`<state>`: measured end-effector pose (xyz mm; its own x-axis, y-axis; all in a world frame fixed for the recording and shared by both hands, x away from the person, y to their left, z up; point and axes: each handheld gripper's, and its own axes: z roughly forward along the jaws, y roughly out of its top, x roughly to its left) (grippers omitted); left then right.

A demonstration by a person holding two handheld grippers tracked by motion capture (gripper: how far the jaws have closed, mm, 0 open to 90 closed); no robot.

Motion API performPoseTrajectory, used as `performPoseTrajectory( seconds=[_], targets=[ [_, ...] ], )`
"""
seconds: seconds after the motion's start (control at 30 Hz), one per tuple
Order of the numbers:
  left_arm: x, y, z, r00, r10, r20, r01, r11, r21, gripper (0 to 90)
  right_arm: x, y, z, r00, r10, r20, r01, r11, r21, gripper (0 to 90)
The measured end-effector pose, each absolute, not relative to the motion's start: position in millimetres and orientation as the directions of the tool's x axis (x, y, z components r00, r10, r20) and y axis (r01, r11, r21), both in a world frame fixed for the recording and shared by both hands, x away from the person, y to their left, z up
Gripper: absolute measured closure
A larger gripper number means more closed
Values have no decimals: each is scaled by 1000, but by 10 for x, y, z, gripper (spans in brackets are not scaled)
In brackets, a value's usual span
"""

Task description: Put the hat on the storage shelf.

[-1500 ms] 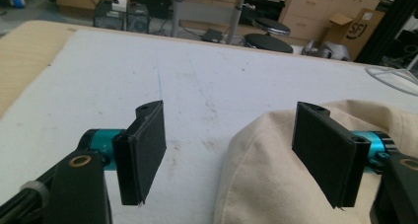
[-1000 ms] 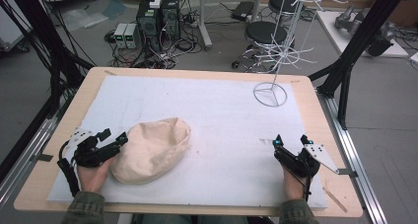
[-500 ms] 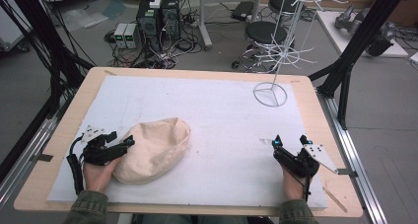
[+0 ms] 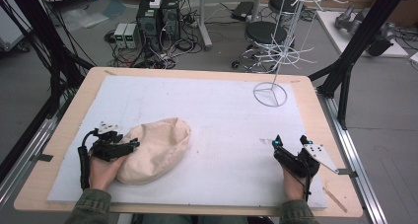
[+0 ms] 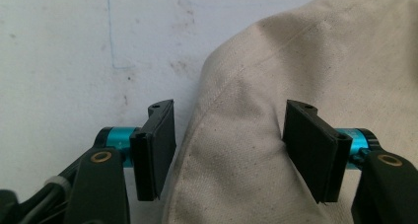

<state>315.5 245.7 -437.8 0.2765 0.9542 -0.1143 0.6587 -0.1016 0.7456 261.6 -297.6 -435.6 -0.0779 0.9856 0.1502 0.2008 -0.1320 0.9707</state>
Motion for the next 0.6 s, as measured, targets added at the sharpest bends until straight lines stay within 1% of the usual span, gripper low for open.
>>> performPoseTrajectory(
  seconds=[0.13,0.27,0.37,0.4,0.43,0.47,0.5,0.53,0.6],
  targets=[
    [3224,2408,-4383,273,956,-108,705,-122,699,377,2615,-2973,-4357,-76,986,150,201,-132,971,98],
    [3234,2397,-4378,269,959,-90,712,-135,689,395,2612,-2983,-4354,-77,986,147,202,-129,971,98],
    [3229,2370,-4375,261,963,-62,710,-148,689,433,2613,-2987,-4355,-78,987,143,200,-125,972,98],
    [3228,2375,-4374,265,962,-57,710,-155,687,466,2609,-2984,-4355,-86,984,157,202,-137,970,98],
    [3227,2380,-4372,268,962,-60,711,-155,686,466,2609,-2984,-4355,-86,984,157,202,-137,970,98],
    [3225,2393,-4369,272,959,-75,708,-147,691,519,2606,-2995,-4347,-114,978,176,184,-153,971,98],
    [3223,2403,-4370,276,958,-83,706,-143,693,519,2606,-2995,-4347,-114,978,176,184,-153,971,98],
    [3219,2409,-4365,280,956,-88,706,-143,693,538,2603,-2996,-4346,-120,976,181,180,-158,971,98],
    [3212,2405,-4360,277,958,-79,701,-145,698,564,2601,-3000,-4342,-137,972,190,172,-165,971,98]
  ],
)
